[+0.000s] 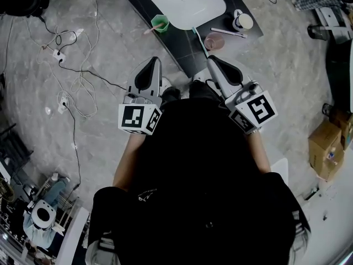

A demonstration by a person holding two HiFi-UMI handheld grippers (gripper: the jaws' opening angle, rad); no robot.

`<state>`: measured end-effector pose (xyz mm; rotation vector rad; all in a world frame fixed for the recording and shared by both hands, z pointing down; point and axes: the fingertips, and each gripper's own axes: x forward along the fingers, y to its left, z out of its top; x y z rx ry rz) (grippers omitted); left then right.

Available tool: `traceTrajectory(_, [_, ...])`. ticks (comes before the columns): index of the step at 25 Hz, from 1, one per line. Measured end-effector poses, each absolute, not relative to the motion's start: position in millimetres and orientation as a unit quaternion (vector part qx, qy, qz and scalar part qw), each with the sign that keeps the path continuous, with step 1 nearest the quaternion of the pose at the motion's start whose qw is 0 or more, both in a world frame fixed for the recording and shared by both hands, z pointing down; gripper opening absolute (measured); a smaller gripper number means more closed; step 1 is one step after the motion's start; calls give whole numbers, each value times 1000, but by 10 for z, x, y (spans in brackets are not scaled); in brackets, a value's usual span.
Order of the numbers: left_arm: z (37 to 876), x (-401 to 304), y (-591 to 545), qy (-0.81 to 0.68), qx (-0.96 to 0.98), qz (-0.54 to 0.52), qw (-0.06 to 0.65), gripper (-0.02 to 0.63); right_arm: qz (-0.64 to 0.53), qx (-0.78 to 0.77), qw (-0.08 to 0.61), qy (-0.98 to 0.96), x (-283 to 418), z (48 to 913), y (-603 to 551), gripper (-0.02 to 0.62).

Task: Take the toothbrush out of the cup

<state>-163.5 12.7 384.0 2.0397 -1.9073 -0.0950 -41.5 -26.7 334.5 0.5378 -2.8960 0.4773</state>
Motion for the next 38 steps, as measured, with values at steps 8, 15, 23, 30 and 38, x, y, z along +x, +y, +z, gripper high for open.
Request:
traceTrajectory(8, [3858, -1866, 255, -671, 720, -36, 172, 6, 154, 186, 83, -967, -649, 3365, -55, 6])
traceTrajectory(15, [3945, -1970, 196, -667, 725, -31, 170, 7, 154, 206, 92, -962, -684, 3398, -24, 6])
traceTrajectory(23, [4192, -2028, 70, -654, 737, 4, 170, 8, 157, 231, 101, -955, -698, 3421, -45, 6])
traceTrajectory(30, [4780, -2122, -107, -641, 735, 78, 204, 9, 179, 259, 108, -943, -725, 3475, -105, 6])
traceTrajectory(38, [5273, -2260, -448, -623, 736, 114, 241, 111, 179, 296, 135, -928, -698, 3596, -209, 6])
